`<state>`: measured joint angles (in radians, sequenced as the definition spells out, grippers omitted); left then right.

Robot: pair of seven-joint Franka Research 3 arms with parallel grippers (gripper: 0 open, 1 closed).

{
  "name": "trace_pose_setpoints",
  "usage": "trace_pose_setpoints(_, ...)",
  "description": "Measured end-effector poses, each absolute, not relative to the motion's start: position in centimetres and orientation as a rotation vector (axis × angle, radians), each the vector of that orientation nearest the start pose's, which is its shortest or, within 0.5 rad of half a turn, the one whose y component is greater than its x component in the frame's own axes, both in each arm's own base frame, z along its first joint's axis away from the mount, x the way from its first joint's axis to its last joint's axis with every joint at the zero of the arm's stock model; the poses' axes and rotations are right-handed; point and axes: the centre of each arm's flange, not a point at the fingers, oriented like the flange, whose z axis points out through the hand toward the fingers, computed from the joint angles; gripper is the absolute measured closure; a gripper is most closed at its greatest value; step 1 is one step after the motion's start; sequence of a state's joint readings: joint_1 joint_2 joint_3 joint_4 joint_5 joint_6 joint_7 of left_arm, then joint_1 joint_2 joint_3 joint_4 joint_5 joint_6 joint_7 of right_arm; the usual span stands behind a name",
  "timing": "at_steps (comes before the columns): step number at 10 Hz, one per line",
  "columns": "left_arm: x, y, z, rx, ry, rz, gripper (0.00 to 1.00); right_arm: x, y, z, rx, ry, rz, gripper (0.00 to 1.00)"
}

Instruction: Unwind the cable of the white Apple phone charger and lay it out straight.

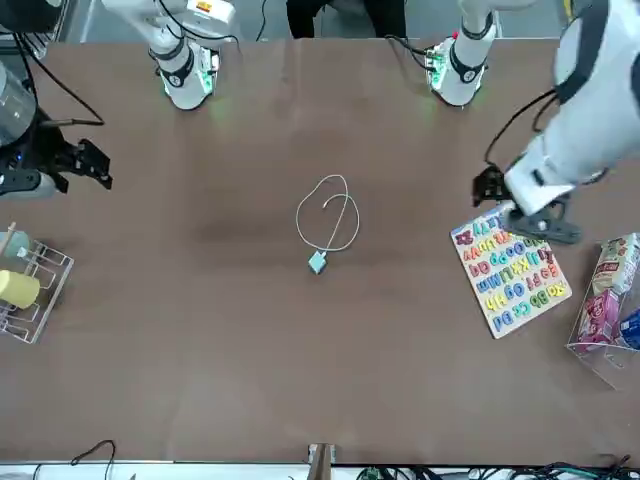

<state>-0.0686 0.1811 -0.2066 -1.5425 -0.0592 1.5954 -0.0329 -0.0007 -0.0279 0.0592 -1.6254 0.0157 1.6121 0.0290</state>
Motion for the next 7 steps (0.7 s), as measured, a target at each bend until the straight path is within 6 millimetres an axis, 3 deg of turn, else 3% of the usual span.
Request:
trace_pose_setpoints(3,58.2,-21.2,46.8,-3.255,0.464,0.235,0.09,54.7,2.9,61.8,-3.127,-0.032,-0.009,0.0)
trace_pose_setpoints(7,55.1,-30.2,36.3,-3.26,0.511,0.155,0.13,54.7,3.2,61.8,-3.127,-0.04,0.0,0.0)
